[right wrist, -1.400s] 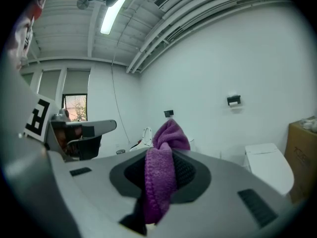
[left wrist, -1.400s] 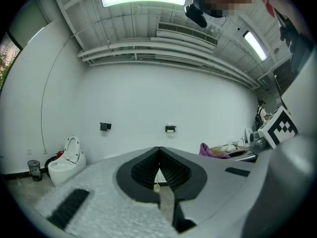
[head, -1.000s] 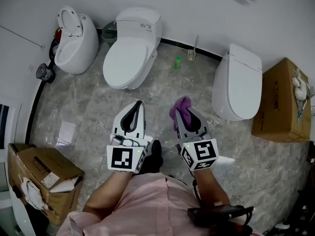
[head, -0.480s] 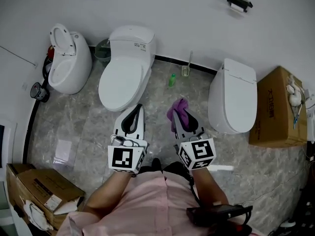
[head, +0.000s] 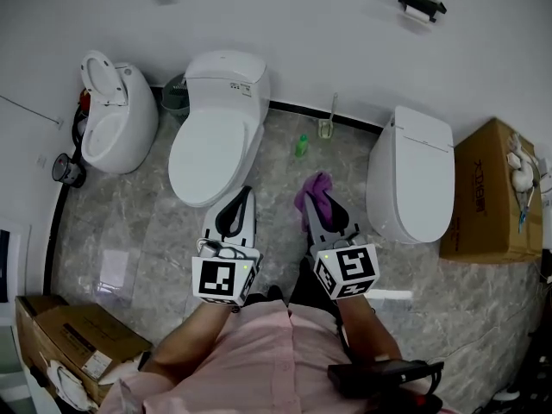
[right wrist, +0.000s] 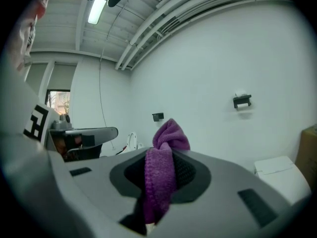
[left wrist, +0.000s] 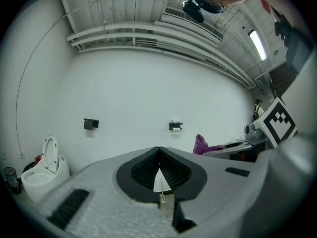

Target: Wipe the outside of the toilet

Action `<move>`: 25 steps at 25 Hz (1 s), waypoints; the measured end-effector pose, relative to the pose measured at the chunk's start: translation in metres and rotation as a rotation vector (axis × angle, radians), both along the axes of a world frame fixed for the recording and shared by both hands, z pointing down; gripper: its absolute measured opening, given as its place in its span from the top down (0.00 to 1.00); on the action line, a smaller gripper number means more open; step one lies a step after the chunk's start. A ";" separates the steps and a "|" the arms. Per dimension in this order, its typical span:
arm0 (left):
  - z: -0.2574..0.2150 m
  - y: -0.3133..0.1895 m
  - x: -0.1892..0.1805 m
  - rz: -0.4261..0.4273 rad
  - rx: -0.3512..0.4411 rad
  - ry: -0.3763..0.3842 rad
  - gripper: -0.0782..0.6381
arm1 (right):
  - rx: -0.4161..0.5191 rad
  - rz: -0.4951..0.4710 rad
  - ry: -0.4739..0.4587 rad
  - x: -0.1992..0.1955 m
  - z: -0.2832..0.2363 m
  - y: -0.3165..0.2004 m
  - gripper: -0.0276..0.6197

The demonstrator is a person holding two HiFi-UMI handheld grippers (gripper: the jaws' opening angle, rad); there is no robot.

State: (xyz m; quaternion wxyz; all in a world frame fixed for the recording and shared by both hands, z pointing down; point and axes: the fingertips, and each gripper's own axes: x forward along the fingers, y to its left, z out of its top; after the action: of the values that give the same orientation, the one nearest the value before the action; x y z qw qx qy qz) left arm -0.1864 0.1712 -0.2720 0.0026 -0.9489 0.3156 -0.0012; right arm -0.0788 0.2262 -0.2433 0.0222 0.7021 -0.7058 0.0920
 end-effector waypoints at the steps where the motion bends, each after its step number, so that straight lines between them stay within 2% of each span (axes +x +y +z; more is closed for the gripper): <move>1: 0.004 -0.005 0.007 -0.001 -0.005 -0.007 0.89 | -0.003 0.000 -0.004 0.008 0.003 -0.006 0.84; 5: 0.023 -0.033 0.043 -0.011 -0.030 -0.042 0.89 | -0.019 -0.015 -0.023 0.044 0.021 -0.037 0.84; 10: 0.050 -0.085 0.112 -0.023 -0.059 -0.079 0.89 | -0.058 -0.055 -0.041 0.114 0.051 -0.097 0.84; 13: 0.057 -0.123 0.150 -0.057 -0.075 -0.117 0.89 | -0.079 -0.099 -0.071 0.153 0.063 -0.143 0.84; 17: 0.056 -0.176 0.196 -0.124 -0.078 -0.132 0.89 | -0.086 -0.182 -0.080 0.195 0.069 -0.205 0.84; 20: 0.044 -0.209 0.214 -0.194 -0.064 -0.117 0.89 | -0.072 -0.251 -0.066 0.211 0.061 -0.246 0.84; 25: 0.009 -0.240 0.215 -0.278 -0.035 -0.067 0.89 | -0.034 -0.328 -0.027 0.217 0.031 -0.296 0.84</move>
State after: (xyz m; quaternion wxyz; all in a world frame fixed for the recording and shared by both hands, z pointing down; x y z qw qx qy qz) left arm 0.0285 -0.0687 -0.2629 -0.0034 -0.8955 0.4434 -0.0389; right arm 0.1380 -0.0693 -0.2121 0.0393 0.5759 -0.8094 0.1085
